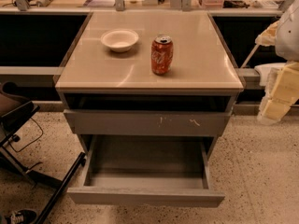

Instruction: Close middle drawer

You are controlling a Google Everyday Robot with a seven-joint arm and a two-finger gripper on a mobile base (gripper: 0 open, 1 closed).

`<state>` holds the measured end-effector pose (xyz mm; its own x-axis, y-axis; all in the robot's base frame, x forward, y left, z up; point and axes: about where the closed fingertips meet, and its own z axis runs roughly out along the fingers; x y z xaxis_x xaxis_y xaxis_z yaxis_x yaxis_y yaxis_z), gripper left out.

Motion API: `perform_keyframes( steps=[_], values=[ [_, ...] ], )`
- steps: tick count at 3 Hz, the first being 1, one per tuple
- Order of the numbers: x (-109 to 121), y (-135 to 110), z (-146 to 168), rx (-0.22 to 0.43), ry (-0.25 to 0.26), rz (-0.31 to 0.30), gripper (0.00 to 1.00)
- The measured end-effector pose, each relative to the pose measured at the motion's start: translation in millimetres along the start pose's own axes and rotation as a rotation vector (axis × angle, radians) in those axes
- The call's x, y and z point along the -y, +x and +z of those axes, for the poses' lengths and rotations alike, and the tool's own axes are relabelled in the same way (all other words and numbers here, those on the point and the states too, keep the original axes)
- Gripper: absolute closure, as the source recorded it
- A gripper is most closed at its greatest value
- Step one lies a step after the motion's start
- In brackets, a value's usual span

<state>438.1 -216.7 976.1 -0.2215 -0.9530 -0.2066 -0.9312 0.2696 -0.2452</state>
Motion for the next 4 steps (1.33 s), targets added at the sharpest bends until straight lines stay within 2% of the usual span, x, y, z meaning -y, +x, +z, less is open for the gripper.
perform_keyframes(
  steps=[1,2,3,4],
  values=[
    [0.0,0.0,0.0,0.000,0.000,0.000,0.00],
    [-16.1,1.4,24.1,0.036,-0.011,0.026,0.00],
    [-59.5,-6.8,57.5,0.148,-0.021,0.108,0.00],
    [-97.3,-7.8,110.2,0.212,-0.041,0.203,0.00]
  ],
)
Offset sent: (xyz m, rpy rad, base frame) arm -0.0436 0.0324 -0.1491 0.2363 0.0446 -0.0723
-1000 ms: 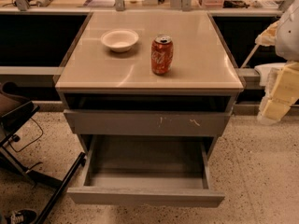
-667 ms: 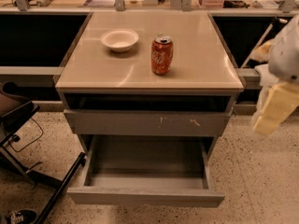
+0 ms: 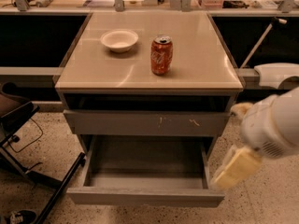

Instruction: Close middle drawer

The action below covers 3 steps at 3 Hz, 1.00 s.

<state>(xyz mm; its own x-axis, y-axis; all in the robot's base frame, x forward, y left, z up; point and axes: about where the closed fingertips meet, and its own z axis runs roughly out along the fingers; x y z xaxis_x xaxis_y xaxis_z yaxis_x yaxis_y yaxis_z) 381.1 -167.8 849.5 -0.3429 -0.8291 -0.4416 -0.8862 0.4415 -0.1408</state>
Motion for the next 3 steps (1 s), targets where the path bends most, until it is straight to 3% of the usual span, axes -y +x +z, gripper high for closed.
perform_keyframes(
  steps=[1,2,3],
  values=[
    [-29.7,28.0,67.7,0.009,-0.026,0.086,0.00],
    [-74.0,81.4,149.0,-0.067,-0.082,0.181,0.00],
    [-73.7,80.9,148.7,-0.066,-0.081,0.180,0.00]
  ],
)
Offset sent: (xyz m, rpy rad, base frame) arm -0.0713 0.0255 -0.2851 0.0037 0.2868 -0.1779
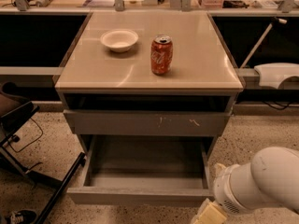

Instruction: Close middle drawer

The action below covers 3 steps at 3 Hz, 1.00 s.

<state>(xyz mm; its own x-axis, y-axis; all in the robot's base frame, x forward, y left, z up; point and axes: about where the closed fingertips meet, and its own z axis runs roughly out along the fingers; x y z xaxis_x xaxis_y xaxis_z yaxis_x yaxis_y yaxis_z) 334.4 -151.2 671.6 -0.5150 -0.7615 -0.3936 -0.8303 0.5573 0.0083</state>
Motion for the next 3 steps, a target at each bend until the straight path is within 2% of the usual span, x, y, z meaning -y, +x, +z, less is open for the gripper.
perform_keyframes(
  steps=[1,2,3],
  values=[
    [-13.4,6.2,17.7,-0.005,-0.036,0.022,0.00],
    [-44.7,18.7,82.5,-0.038,-0.133,0.049,0.00],
    [-84.6,36.5,162.8,-0.082,-0.251,0.112,0.00]
  ],
)
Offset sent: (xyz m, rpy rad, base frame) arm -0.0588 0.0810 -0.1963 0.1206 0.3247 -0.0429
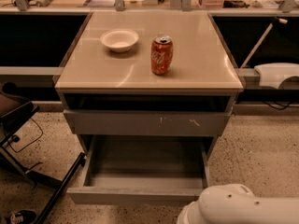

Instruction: Close middle drawer

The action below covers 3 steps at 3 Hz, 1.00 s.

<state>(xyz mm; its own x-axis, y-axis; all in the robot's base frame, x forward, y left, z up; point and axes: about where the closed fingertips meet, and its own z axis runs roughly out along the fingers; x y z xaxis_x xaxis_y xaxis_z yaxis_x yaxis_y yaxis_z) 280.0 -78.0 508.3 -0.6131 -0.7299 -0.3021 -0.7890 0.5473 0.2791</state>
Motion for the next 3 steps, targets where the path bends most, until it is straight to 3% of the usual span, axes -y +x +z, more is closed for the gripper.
perform_keyframes(
  steps=[1,2,3],
  values=[
    [-4.2,14.2,67.2,-0.035,-0.076,0.081,0.00],
    [9.1,21.3,113.6,-0.053,-0.091,0.166,0.00],
    [48.6,21.4,131.6,-0.027,-0.015,0.276,0.00]
  ],
)
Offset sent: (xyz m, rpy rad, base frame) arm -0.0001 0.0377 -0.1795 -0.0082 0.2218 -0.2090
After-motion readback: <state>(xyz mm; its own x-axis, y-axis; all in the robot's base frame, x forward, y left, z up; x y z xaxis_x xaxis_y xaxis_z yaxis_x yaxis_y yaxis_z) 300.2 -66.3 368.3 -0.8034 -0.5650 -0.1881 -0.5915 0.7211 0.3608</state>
